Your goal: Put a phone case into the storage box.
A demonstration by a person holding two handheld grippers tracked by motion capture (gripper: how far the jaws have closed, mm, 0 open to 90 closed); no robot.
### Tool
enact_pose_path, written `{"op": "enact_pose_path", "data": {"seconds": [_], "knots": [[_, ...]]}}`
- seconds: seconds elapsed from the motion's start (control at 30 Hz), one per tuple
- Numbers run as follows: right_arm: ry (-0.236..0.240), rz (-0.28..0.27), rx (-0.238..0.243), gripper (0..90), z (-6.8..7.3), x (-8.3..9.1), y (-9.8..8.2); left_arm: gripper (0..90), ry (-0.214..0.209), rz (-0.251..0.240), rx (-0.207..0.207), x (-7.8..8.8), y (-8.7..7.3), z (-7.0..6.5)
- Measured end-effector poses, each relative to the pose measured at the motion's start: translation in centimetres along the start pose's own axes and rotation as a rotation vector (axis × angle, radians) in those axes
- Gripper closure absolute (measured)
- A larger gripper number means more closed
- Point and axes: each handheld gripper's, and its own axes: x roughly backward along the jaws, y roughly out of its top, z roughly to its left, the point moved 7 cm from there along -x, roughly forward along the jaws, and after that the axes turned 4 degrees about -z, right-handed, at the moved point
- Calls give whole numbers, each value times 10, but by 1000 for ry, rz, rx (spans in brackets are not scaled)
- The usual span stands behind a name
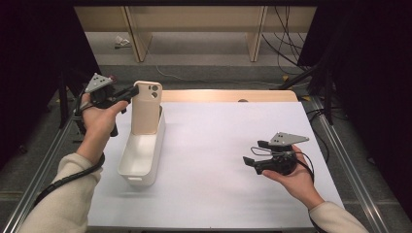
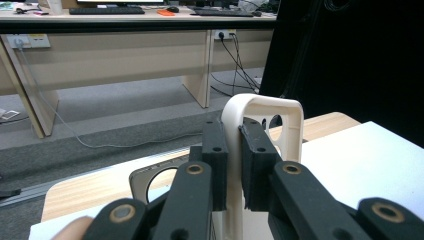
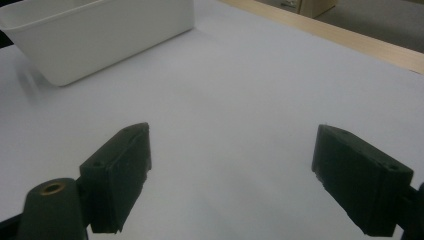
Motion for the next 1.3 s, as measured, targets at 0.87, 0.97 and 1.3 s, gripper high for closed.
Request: {"op": "enact_pose_path", "data": {"seconds": [0.87, 0.97, 1.3], "knots": [[0, -2, -1, 169, -1, 0, 0, 824, 26, 19, -11, -12, -4, 12], [-1, -3, -3, 169, -1, 0, 0, 824, 30, 21, -9, -13, -4, 13], [0, -3, -6, 169, -1, 0, 0, 824, 39, 24, -8, -17, -4, 17]]}}
